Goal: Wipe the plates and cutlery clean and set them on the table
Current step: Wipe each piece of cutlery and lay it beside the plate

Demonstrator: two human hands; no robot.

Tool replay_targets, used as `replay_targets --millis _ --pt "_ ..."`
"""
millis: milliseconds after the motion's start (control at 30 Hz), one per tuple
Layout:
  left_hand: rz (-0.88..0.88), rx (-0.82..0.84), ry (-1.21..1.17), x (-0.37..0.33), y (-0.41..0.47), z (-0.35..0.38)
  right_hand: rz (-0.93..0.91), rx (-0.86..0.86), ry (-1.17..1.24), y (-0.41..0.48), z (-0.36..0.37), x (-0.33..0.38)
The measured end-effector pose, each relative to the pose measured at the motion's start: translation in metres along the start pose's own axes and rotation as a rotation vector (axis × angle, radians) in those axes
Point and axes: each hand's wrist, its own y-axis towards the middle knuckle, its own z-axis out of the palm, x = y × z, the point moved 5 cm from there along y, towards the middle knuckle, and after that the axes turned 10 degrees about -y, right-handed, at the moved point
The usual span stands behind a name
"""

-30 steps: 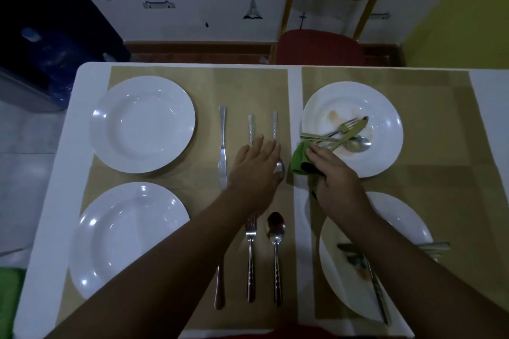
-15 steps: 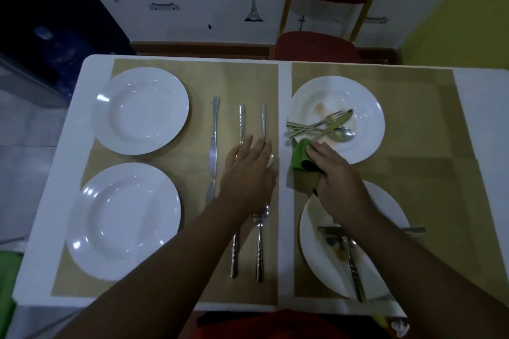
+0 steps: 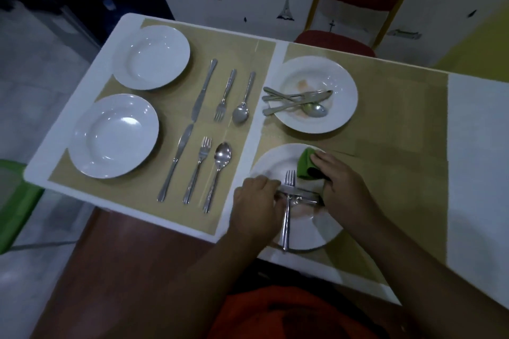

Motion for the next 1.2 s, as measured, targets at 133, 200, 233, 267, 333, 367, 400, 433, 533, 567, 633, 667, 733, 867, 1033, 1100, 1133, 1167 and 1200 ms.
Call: replay_targets --millis 133,200,233,267,333,367,400,433,533,567,633,667,733,867,1033,1100,1133,1167,1200 --pt "-0.192 0.04 -0.3 -0.024 -0.024 0.035 0.049 -0.004 -0.012 -0.02 -0.012 -0.029" --pt "-0.251 0.052 -0.374 -0.035 -0.025 0.05 0.049 0.022 -0.012 -0.024 -0.014 -0.036" --pt "-0.276 0.058 -0.4 -0.04 -0.024 0.055 0.039 0.038 -0.01 -0.024 -0.014 -0.038" --pt "-0.319 0.067 -0.44 -0.045 -0.022 0.059 0.027 0.055 -0.008 -0.025 -0.014 -0.039" --pt "-0.482 0.084 -0.664 -0.05 -0.02 0.067 0.016 0.084 0.003 -0.026 -0.013 -0.041" --pt "-0.571 0.082 -0.81 -0.052 -0.019 0.071 0.018 0.097 0.011 -0.027 -0.013 -0.042" --pt "-0.647 0.072 -0.924 -0.054 -0.018 0.075 0.024 0.11 0.019 -0.027 -0.013 -0.043" --pt "-0.704 0.06 -0.994 -0.055 -0.017 0.077 0.036 0.125 0.029 -0.028 -0.012 -0.045" --pt "-0.85 0.025 -1.102 -0.057 -0.017 0.082 0.064 0.145 0.07 -0.028 -0.014 -0.05" --pt "-0.879 0.015 -1.1 -0.055 -0.018 0.083 0.063 0.15 0.079 -0.029 -0.014 -0.05" --pt "-0.92 0.003 -1.104 -0.053 -0.021 0.085 0.076 0.177 0.094 -0.031 -0.012 -0.051" --pt "-0.94 0.003 -1.126 -0.053 -0.022 0.086 0.111 0.2 0.121 -0.033 -0.01 -0.052" --pt "-0.982 -0.019 -1.189 -0.053 -0.021 0.089 0.198 0.256 0.202 -0.037 -0.005 -0.053" --pt "-1.079 -0.071 -1.211 -0.056 -0.017 0.093 0.206 0.287 0.249 -0.041 0.0 -0.051" --pt "-1.091 -0.078 -1.144 -0.056 -0.014 0.1 0.249 0.326 0.314 -0.044 0.004 -0.056" --pt "-1.016 -0.077 -1.069 -0.052 -0.012 0.095 0.289 0.306 0.374 -0.044 0.0 -0.06" --pt "-0.958 -0.071 -1.035 -0.051 -0.012 0.091 0.295 0.287 0.397 -0.043 -0.003 -0.061" --pt "-0.904 -0.049 -1.002 -0.05 -0.013 0.085 0.272 0.254 0.4 -0.043 -0.007 -0.061" --pt "-0.863 -0.021 -0.969 -0.05 -0.015 0.08 0.216 0.209 0.375 -0.042 -0.012 -0.059"
